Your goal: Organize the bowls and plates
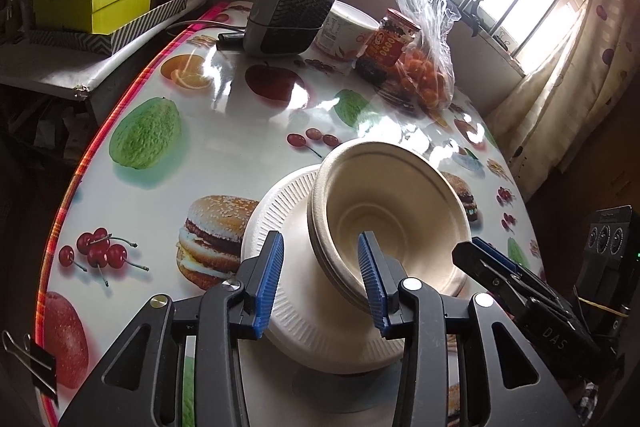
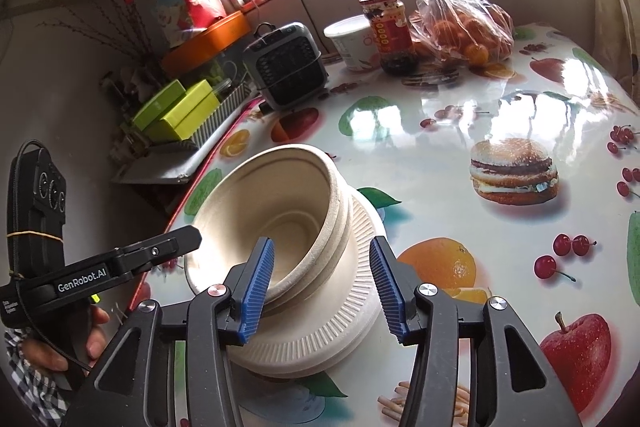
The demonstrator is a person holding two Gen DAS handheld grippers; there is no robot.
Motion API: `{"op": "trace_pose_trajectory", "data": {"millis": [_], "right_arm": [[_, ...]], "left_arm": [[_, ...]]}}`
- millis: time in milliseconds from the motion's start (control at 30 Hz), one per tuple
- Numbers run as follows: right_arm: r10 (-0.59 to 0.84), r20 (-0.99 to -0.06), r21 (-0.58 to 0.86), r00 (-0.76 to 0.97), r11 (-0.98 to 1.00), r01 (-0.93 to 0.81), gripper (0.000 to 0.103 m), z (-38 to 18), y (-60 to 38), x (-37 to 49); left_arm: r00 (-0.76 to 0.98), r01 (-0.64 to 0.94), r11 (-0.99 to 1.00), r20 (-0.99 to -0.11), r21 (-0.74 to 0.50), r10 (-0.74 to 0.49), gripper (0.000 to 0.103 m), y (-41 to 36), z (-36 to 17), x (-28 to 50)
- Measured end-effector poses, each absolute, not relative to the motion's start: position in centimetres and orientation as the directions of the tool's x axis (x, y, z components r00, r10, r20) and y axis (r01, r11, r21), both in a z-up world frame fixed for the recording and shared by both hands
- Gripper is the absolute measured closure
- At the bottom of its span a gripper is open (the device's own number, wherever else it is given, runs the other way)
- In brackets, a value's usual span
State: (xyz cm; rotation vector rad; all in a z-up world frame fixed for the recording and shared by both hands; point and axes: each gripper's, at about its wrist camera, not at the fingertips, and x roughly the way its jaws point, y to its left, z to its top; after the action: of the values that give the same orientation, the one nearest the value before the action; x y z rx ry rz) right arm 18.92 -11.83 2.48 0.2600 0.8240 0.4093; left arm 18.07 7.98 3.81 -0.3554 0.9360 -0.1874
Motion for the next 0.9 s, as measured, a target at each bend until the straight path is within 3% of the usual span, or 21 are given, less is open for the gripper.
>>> {"op": "trace_pose_trajectory", "data": {"millis": [433,900], "right_arm": [[0.415,-0.63,0.314,0.656,0.909,-0.274,0.05,3.2,-12.5,15.0],[0.299,-0.675,0.153,0.674,0.951,-0.268,0.042,1.3,-12.1,10.4]], "left_arm": [[0.639,0.019,0.965,-0.739,-0.263,-0.214,0.057,7.8,4.7,13.9],[0.65,-0.001,0.993,-0.755,-0.12,-0.091,0.056,7.2,2.1,9.6]]}}
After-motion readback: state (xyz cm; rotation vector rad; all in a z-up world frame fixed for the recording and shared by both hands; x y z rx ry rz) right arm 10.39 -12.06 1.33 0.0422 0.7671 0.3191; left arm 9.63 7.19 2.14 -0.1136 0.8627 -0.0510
